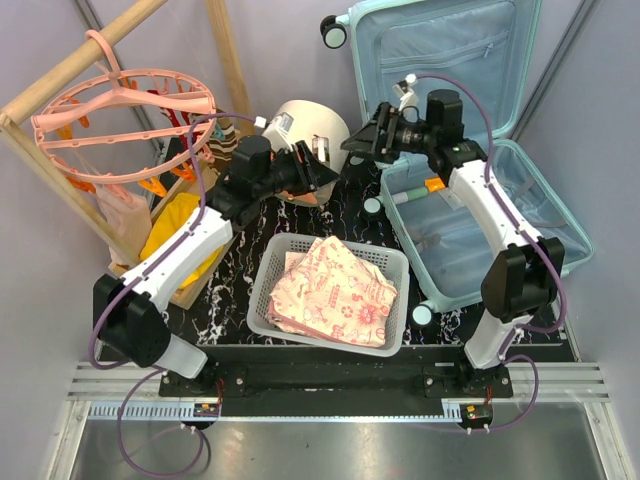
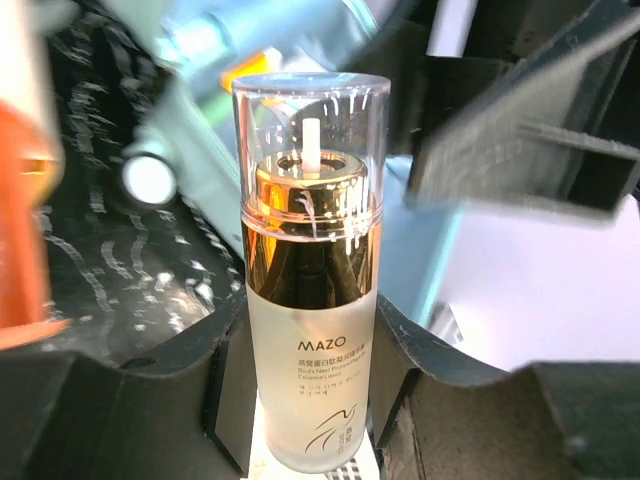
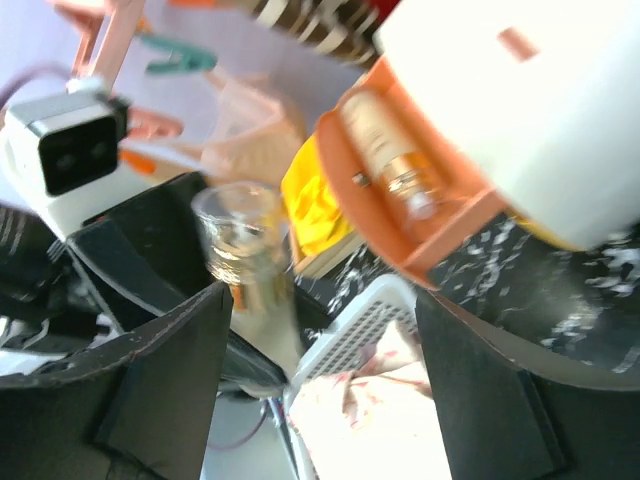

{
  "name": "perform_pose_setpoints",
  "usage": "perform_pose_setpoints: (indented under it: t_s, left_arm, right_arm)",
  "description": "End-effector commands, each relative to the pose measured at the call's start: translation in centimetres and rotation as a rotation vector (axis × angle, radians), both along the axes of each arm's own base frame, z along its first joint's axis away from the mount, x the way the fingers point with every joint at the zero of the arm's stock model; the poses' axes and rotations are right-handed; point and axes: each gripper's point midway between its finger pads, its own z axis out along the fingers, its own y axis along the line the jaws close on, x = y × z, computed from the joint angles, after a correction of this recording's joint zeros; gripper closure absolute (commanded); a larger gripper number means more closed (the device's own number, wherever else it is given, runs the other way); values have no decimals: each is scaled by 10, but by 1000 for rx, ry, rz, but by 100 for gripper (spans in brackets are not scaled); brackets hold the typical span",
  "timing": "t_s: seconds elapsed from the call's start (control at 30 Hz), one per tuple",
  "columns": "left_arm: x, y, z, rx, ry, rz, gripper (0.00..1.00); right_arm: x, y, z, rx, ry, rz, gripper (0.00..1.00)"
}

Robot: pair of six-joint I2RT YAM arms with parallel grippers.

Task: Open, take out, and arrange the luggage
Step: Place the personal item in the drawer.

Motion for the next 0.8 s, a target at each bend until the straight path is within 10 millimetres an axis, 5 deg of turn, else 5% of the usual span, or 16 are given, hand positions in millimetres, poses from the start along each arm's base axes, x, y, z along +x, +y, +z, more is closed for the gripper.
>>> perform_pose_setpoints:
  t_s: [0.0, 0.13, 0.33, 0.77]
  left_arm:
    - [13, 33, 47, -35, -108, 213, 100]
    - [32, 55, 53, -93, -42, 389, 100]
    - [63, 88, 49, -170, 59, 684, 100]
    - [106, 90, 36, -326, 185, 876, 100]
  right_arm:
    - [13, -41, 49, 9, -162, -151, 15]
    - [16, -62, 51, 5, -167, -203, 15]
    - [9, -65, 49, 8, -154, -218, 15]
    - [-2, -69, 51, 3, -172, -233, 15]
